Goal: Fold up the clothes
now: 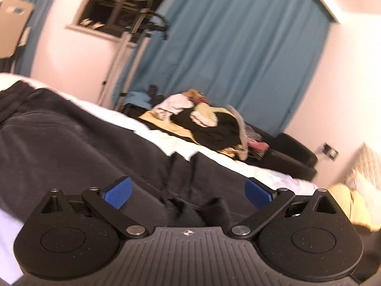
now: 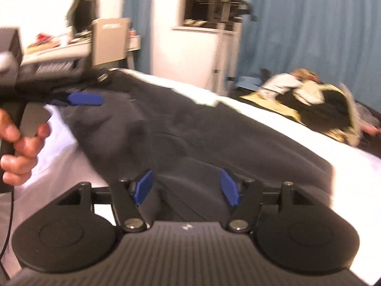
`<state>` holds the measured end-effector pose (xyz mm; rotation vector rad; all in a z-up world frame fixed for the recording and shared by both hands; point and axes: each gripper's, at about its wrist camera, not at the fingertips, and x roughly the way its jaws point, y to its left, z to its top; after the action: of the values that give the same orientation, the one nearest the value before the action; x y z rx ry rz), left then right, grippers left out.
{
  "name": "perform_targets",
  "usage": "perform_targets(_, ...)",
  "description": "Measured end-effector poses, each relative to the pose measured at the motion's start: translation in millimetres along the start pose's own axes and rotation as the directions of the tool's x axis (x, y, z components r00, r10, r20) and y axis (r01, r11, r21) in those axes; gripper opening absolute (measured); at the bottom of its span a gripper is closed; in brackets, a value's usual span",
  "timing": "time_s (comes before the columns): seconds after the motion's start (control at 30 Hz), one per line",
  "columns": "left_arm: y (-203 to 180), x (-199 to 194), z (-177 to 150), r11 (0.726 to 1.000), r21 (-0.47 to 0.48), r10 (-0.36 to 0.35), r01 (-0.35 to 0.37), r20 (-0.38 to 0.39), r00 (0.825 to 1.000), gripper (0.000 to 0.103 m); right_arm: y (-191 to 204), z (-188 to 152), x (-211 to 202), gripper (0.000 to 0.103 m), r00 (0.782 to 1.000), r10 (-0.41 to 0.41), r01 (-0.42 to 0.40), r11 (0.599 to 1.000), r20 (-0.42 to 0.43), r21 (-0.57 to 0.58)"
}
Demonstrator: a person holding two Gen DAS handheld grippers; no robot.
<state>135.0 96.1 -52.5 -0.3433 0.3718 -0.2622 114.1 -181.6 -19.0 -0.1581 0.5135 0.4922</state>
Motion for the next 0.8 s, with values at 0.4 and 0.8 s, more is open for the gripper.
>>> perform_targets(0.4, -39, 39, -39, 0.984, 0.176, 0.028, -0.019, -0.05, 0.998, 0.063, -51, -56, 48, 0.071, 0.978, -0.173, 0.194, 0.962, -0.119, 0.194)
perform_targets(0.8, -41, 57, -46, 0.983, 0.141, 0.133, -0.119, -0.09, 0.987, 0.027, -51, -61, 39, 0.073, 0.986, -0.15, 0.165, 0.947, -0.073, 0.277)
